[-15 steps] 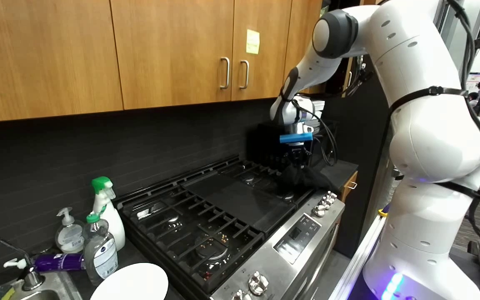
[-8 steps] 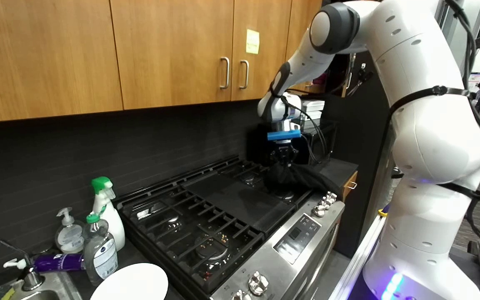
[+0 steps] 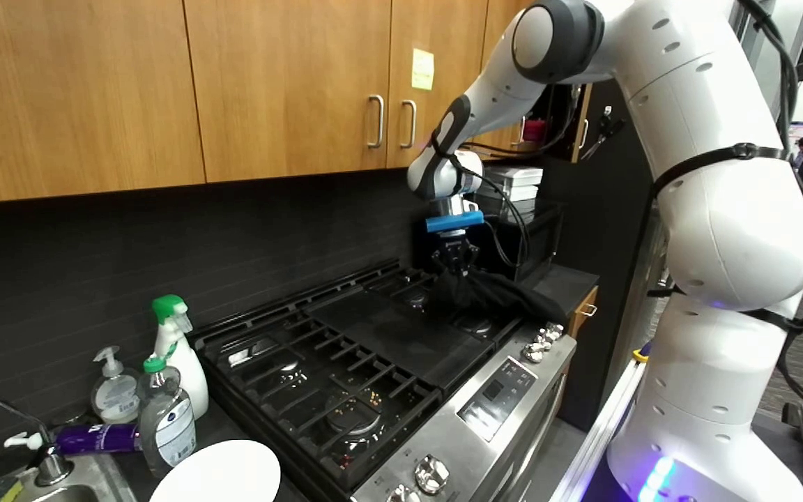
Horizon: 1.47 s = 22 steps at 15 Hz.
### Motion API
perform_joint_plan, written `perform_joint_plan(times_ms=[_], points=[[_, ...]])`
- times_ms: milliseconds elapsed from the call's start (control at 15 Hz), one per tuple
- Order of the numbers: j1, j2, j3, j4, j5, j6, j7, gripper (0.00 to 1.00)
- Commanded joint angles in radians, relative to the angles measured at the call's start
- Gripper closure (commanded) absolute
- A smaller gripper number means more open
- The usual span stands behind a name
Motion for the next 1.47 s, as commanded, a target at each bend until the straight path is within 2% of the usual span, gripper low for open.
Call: perform_joint_plan(times_ms=[0, 133, 400, 800, 1133, 1267, 1400], points=[[0.032, -0.071, 0.028, -0.031, -0.042, -0.022, -0.021, 0.97], [0.041, -0.103, 0.042, -0.065, -0.052, 0.016, -0.045, 0.97], [0.020, -0.165, 0.078, -0.200, -0.024, 0.186, -0.130, 0.97], [-0.088, -0.194, 0.133, -0.488, 0.187, 0.405, -0.380, 0.97], [-0.157, -0.190, 0.152, -0.638, 0.258, 0.494, -0.546, 0.97], [-0.148, -0.186, 0.157, -0.654, 0.242, 0.532, -0.560, 0.97], [-0.067, -0.168, 0.136, -0.645, 0.138, 0.558, -0.495, 0.97]])
